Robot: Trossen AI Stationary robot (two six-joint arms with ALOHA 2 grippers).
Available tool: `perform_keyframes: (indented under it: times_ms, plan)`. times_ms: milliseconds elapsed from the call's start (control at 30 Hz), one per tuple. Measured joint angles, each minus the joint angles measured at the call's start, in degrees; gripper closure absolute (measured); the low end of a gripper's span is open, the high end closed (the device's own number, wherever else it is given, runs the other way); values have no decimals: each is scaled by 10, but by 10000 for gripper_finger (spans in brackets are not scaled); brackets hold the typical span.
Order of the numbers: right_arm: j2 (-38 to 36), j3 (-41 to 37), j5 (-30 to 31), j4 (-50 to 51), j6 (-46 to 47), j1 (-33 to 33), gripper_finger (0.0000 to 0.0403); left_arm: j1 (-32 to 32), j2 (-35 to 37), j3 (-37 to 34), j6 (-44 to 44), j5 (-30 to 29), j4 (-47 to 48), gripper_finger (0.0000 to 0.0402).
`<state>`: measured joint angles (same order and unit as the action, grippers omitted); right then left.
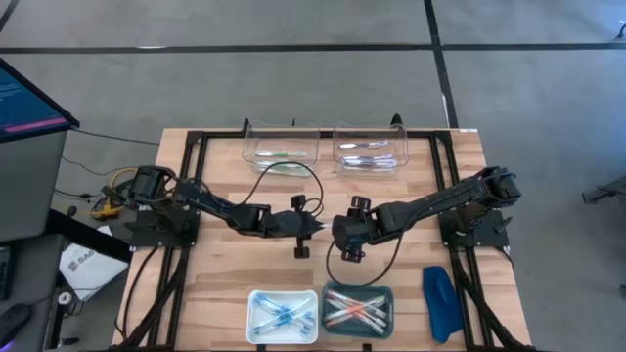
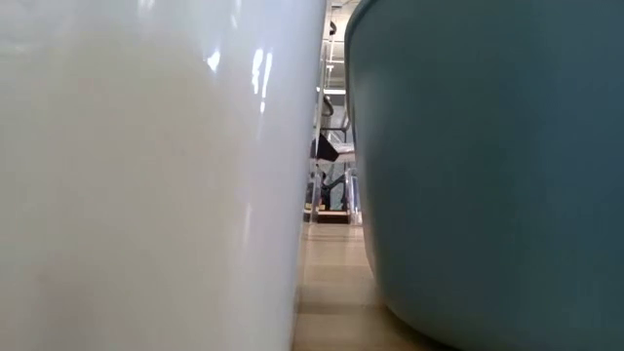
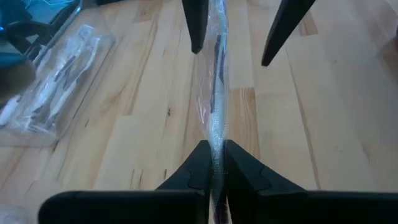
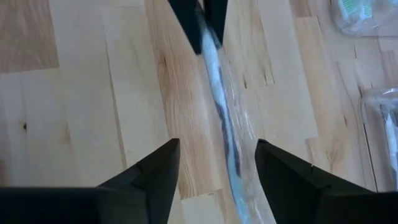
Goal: Pick & Place Toothbrushes
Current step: Put the purple toothbrush into the right transparent bin
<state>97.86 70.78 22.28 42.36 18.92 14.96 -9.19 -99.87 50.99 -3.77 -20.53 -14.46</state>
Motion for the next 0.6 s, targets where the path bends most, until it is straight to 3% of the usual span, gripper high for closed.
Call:
perform_keyframes:
  times_ms: [267,600]
  plan:
    - [0,0,0,7,0,0,243,-1,14,0,1,0,-1,385]
    - [0,0,1,9,-43,-2,374,-2,14,0,1,-1,1,384]
